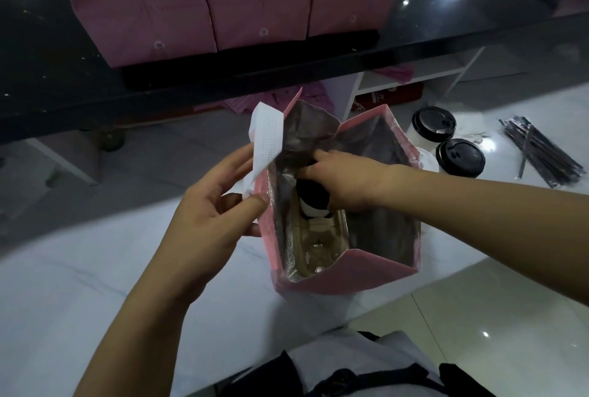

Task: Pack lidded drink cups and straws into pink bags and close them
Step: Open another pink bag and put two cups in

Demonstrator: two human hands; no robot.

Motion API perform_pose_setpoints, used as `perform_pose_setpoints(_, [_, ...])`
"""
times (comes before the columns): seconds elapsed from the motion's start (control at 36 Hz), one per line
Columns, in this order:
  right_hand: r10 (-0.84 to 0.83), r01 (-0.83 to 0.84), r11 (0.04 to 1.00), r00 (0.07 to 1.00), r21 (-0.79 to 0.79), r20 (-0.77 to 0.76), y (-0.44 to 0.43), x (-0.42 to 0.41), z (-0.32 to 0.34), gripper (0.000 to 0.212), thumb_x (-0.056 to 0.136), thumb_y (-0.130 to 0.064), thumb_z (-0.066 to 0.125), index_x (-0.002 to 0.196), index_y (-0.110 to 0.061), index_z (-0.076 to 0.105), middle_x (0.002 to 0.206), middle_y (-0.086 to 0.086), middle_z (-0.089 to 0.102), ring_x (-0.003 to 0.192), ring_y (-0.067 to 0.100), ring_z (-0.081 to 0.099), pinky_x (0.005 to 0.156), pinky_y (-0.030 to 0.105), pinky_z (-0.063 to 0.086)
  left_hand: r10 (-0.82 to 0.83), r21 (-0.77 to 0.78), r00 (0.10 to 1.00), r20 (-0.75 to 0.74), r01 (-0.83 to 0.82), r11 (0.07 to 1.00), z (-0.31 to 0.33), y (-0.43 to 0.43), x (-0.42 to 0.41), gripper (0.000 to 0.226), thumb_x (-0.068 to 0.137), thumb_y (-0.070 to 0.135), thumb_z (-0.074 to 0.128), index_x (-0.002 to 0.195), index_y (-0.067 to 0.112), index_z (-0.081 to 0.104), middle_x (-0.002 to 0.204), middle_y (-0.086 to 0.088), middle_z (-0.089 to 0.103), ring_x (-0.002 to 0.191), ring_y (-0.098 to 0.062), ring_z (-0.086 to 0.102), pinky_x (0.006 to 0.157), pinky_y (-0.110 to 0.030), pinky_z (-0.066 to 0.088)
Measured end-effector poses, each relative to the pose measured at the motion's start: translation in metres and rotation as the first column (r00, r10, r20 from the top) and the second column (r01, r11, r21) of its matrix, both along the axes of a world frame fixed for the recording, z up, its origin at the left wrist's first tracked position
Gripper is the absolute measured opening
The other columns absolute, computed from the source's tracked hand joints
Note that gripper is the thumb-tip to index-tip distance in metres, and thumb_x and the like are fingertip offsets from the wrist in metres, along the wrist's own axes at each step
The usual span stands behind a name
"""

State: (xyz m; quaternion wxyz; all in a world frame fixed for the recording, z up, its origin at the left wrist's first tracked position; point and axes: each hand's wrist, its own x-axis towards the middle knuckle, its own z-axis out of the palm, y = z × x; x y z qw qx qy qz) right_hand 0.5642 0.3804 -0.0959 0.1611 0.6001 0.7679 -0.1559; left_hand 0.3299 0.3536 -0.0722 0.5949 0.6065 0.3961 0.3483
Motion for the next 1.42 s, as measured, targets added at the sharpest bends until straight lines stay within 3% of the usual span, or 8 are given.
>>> perform_pose_setpoints(0.31, [0.001, -0.002, 1.0, 1.0, -0.029, -0.022, 0.003, -0.001, -0.008, 0.076, 0.076, -0.018, 0.083, 0.143, -0.03, 0.048, 0.141, 0.006, 0.046, 0.123, 0.03, 0.053, 0.097, 0.039, 0.051, -0.022, 0.012, 1.0, -0.018, 0.022, 1.0, 0.0, 0.002, 0.005, 0.059, 0.097, 0.006, 0.058, 0.13, 0.055, 0.056, 0.12, 0.025, 0.068, 0.093, -0.01, 0.073, 0.062, -0.02, 0.058])
perform_pose_setpoints(0.47, [-0.013, 0.013, 0.996, 1.0, -0.094, 0.007, 0.002, 0.002, 0.002, 0.088, 0.08, -0.03, 0.081, 0.153, -0.036, 0.032, 0.148, 0.001, 0.041, 0.132, 0.027, 0.045, 0.103, 0.04, 0.047, 0.009, 0.045, 0.999, 0.042, -0.011, 0.999, -0.002, 0.0, 0.006, 0.054, 0.097, 0.007, 0.059, 0.118, 0.057, 0.063, 0.115, 0.019, 0.071, 0.095, -0.01, 0.073, 0.065, -0.018, 0.058])
perform_pose_setpoints(0.58, [-0.094, 0.079, 0.992, 0.984, -0.098, -0.152, -0.008, 0.001, 0.044, 0.072, 0.088, -0.036, 0.071, 0.15, -0.034, 0.037, 0.142, -0.004, 0.047, 0.126, 0.019, 0.049, 0.092, 0.027, 0.046, 0.015, 0.039, 0.997, 0.07, -0.018, 0.999, -0.005, -0.004, 0.006, 0.053, 0.097, 0.01, 0.06, 0.117, 0.059, 0.063, 0.119, 0.016, 0.071, 0.098, -0.014, 0.073, 0.07, -0.026, 0.062])
perform_pose_setpoints(0.72, [-0.213, 0.189, 0.977, 0.866, -0.098, -0.452, -0.046, 0.016, 0.109, 0.051, 0.09, -0.042, 0.068, 0.139, -0.042, 0.051, 0.124, -0.032, 0.057, 0.1, -0.022, 0.053, 0.077, -0.002, 0.041, 0.005, 0.052, 0.996, 0.092, -0.01, 0.999, -0.009, -0.004, 0.009, 0.047, 0.094, 0.021, 0.063, 0.113, 0.064, 0.063, 0.117, 0.019, 0.071, 0.099, -0.009, 0.072, 0.07, -0.024, 0.061])
perform_pose_setpoints(0.92, [-0.264, 0.486, 0.843, 0.747, 0.229, -0.61, -0.083, 0.082, 0.113, 0.03, 0.085, -0.04, 0.069, 0.115, -0.035, 0.068, 0.105, -0.021, 0.069, 0.099, -0.005, 0.064, 0.09, 0.025, 0.053, 0.026, 0.041, 0.996, 0.088, -0.03, 0.999, -0.011, -0.01, 0.018, 0.043, 0.093, 0.02, 0.062, 0.117, 0.056, 0.066, 0.113, 0.013, 0.074, 0.095, -0.012, 0.074, 0.068, -0.021, 0.059])
perform_pose_setpoints(1.08, [-0.394, 0.448, 0.885, 0.864, 0.122, -0.315, -0.075, 0.141, 0.043, 0.065, 0.083, -0.036, 0.075, 0.143, -0.032, 0.049, 0.144, -0.005, 0.049, 0.132, 0.018, 0.046, 0.106, 0.03, 0.035, 0.049, 0.058, 0.999, 0.015, -0.05, 0.997, -0.007, -0.02, 0.02, 0.043, 0.084, 0.034, 0.064, 0.124, 0.051, 0.064, 0.115, 0.013, 0.073, 0.096, -0.011, 0.073, 0.067, -0.019, 0.059])
perform_pose_setpoints(1.22, [-0.218, 0.218, 0.976, 0.975, 0.018, 0.044, -0.053, 0.171, 0.001, 0.093, 0.078, -0.051, 0.075, 0.153, -0.047, 0.02, 0.164, 0.003, 0.018, 0.149, 0.028, 0.02, 0.116, 0.048, 0.025, 0.087, 0.036, 0.995, -0.05, -0.085, 0.996, 0.0, -0.026, 0.028, 0.045, 0.078, 0.041, 0.066, 0.12, 0.053, 0.065, 0.117, 0.012, 0.073, 0.1, -0.011, 0.072, 0.068, -0.021, 0.06])
perform_pose_setpoints(1.42, [0.043, -0.038, 0.998, 0.992, -0.04, 0.117, -0.029, 0.199, -0.022, 0.093, 0.078, -0.054, 0.074, 0.15, -0.053, 0.015, 0.163, 0.0, 0.02, 0.145, 0.027, 0.028, 0.113, 0.052, 0.023, 0.279, -0.052, 0.949, -0.145, -0.288, 0.956, 0.009, -0.036, 0.041, 0.042, 0.076, 0.034, 0.065, 0.114, 0.051, 0.07, 0.108, 0.007, 0.075, 0.094, -0.017, 0.074, 0.062, -0.029, 0.062])
